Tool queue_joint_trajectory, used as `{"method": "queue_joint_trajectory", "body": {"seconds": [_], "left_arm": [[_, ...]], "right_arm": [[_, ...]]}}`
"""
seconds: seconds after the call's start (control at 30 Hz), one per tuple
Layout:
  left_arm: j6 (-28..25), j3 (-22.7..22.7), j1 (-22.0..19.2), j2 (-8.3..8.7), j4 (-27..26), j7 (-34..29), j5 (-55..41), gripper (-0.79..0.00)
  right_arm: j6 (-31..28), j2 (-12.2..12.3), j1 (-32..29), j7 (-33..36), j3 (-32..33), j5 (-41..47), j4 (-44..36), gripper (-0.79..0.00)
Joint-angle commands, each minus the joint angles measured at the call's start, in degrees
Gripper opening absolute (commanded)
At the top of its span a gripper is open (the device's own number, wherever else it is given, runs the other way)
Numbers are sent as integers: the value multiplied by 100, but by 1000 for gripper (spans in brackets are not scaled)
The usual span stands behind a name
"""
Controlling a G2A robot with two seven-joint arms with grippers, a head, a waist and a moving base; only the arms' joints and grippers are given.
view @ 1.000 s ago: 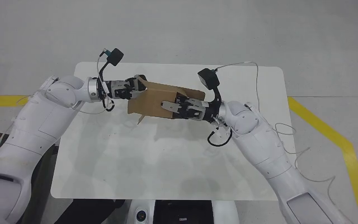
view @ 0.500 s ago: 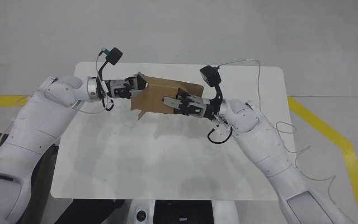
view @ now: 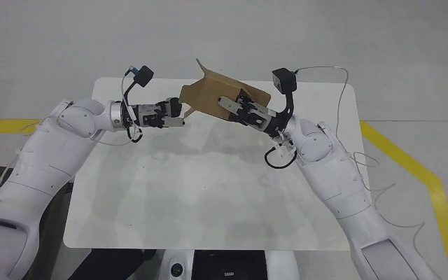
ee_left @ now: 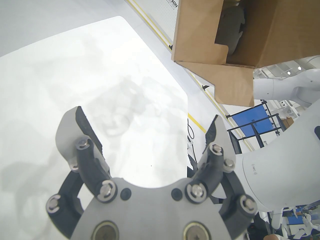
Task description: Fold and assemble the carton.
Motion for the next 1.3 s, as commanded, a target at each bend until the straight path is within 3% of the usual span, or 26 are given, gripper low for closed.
{"method": "queue_joint_trajectory", "body": {"seconds": [0.0, 0.67, 1.27], "left_arm": [[6, 21, 1, -13, -59, -6, 20, 0], [19, -90, -23, 3, -126, -19, -137, 0], [55, -33, 35, 47, -341, -55, -118, 0]], "right_arm": [[31, -12, 1, -87, -12, -71, 12, -785], [-131, -10, -20, 626, -294, -78, 71, -785], [-136, -22, 46, 673, -375, -31, 53, -785]]}}
